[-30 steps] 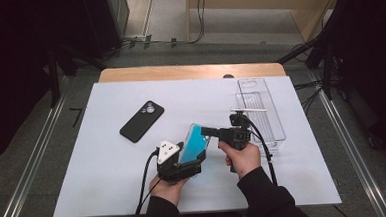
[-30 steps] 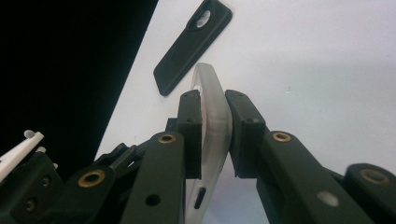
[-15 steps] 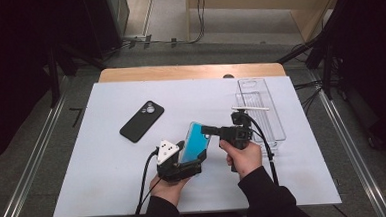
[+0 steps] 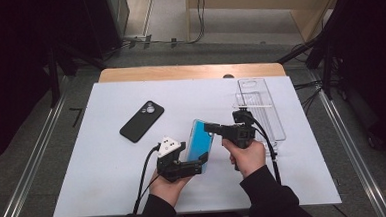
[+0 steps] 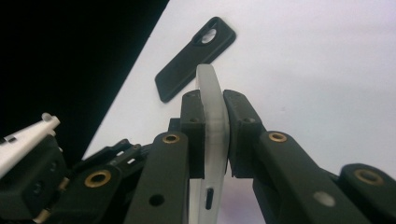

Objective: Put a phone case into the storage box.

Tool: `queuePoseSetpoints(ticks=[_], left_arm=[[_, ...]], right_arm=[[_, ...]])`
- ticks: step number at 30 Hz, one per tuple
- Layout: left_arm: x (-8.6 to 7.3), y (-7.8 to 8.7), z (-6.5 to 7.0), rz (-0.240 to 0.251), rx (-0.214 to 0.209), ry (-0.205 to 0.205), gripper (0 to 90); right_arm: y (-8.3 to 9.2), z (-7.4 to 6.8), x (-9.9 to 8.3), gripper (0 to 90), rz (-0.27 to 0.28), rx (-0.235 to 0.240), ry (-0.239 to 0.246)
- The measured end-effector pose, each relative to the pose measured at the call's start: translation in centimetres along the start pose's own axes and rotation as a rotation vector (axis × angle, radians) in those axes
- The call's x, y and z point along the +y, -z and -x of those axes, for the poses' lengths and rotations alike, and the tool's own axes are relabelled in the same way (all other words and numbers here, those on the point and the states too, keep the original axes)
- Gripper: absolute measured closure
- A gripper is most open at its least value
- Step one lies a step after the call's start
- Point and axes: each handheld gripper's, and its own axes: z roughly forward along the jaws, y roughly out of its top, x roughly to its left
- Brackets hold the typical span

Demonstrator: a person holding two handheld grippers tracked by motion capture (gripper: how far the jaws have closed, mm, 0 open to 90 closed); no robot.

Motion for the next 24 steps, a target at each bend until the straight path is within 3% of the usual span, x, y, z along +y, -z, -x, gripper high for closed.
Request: queuePoseSetpoints(ticks=[3, 7, 11, 17, 24], left_arm=[[0.5, 0.3, -0.2, -0.024, -0.018, -0.013, 13.9], [1.1, 0.6, -0.4, -0.057, -0.031, -0.030, 13.9], [1.7, 1.0, -0.6, -0.068, -0.021, -0.057, 13.9], [2.4, 1.1, -1.2, -0.127, -0.080, -0.061, 13.9], [3.1, 1.1, -1.8, -0.186, -0.140, -0.089, 15.2]], right_arm=[[0.5, -0.5, 0.0, 77.0, 0.014, -0.032, 0.073], [0.8, -0.8, -0.1, 76.9, 0.029, -0.049, 0.127], [1.2, -0.7, -0.2, 76.9, 0.025, -0.033, 0.183], [1.6, -1.1, -0.4, 76.9, 0.028, -0.001, 0.283], [1.8, -0.8, -0.3, 76.9, 0.014, 0.035, 0.336]])
